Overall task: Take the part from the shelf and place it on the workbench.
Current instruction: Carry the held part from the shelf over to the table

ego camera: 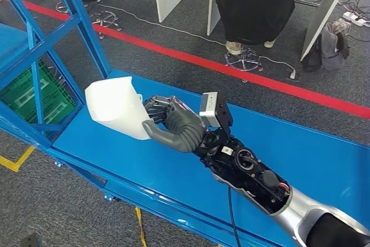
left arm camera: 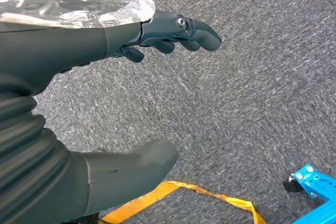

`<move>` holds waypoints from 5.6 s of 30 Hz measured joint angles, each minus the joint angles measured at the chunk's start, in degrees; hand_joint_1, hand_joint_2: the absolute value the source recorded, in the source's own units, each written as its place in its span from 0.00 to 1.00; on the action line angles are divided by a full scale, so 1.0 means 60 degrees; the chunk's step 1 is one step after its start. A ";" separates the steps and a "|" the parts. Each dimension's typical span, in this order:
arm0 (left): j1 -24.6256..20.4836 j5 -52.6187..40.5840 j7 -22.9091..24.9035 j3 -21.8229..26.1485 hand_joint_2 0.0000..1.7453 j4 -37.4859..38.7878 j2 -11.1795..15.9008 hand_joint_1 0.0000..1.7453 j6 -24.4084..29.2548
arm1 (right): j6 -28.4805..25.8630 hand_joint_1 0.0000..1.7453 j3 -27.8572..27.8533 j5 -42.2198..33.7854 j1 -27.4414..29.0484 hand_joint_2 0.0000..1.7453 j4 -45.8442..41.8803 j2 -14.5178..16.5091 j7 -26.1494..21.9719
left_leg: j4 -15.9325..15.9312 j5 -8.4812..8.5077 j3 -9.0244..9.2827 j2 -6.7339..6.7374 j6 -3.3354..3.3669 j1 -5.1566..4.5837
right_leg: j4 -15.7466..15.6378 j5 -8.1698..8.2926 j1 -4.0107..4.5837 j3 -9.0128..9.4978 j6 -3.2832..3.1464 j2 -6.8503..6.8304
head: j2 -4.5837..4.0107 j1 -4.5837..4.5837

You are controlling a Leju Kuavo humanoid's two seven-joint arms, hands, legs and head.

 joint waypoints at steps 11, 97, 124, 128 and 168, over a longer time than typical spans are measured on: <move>-0.0001 -0.0017 -0.0005 0.0000 1.00 0.0000 -0.0013 0.00 0.0024 | 0.0004 1.00 0.0001 0.0085 0.0007 1.00 0.0000 0.0000 -0.0010 | 0.0000 0.0000 0.0000 0.0000 0.0000 0.0000 | 0.0000 0.0000 0.0000 0.0000 0.0000 0.0000 | 0.0000 0.0001; -0.0123 -0.0064 -0.0080 0.0000 1.00 0.0004 -0.0190 0.00 0.0114 | 0.0445 1.00 -0.0173 0.0116 0.0501 1.00 -0.0131 -0.0015 -0.0117 | 0.0126 0.0214 -0.0333 -0.0630 0.0341 -0.0202 | -0.0073 -0.0203 0.0186 0.0241 -0.0089 0.0413 | 0.0000 0.0138; -0.0138 -0.0264 -0.0777 0.0000 1.00 0.0007 -0.0325 0.00 0.0024 | 0.0063 1.00 -0.0176 0.0226 0.0774 1.00 -0.0416 -0.0169 -0.0014 | 0.0116 0.0148 -0.0160 -0.0225 0.0531 -0.0288 | 0.1042 -0.0403 0.0191 -0.0372 -0.0084 0.0019 | 0.0000 0.0194; -0.0180 -0.0251 -0.0694 0.0000 1.00 0.0007 -0.0309 0.00 -0.0398 | 0.0027 1.00 -0.0172 0.0230 0.0742 1.00 -0.0484 -0.0171 0.0017 | 0.0109 0.0203 -0.0246 -0.0567 0.0350 -0.0266 | -0.0111 -0.0119 0.0204 0.0188 -0.0167 0.0255 | 0.0000 0.0165; -0.0287 -0.0355 -0.0571 0.0004 1.00 0.0015 -0.0204 0.00 -0.0120 | -0.0086 1.00 -0.0231 0.0033 0.0698 1.00 -0.0327 -0.0182 -0.0133 | 0.2894 -0.0926 -0.1630 0.0354 0.0093 -0.0227 | -0.0215 -0.0046 0.0194 0.0217 -0.0361 -0.0495 | 0.0000 0.0012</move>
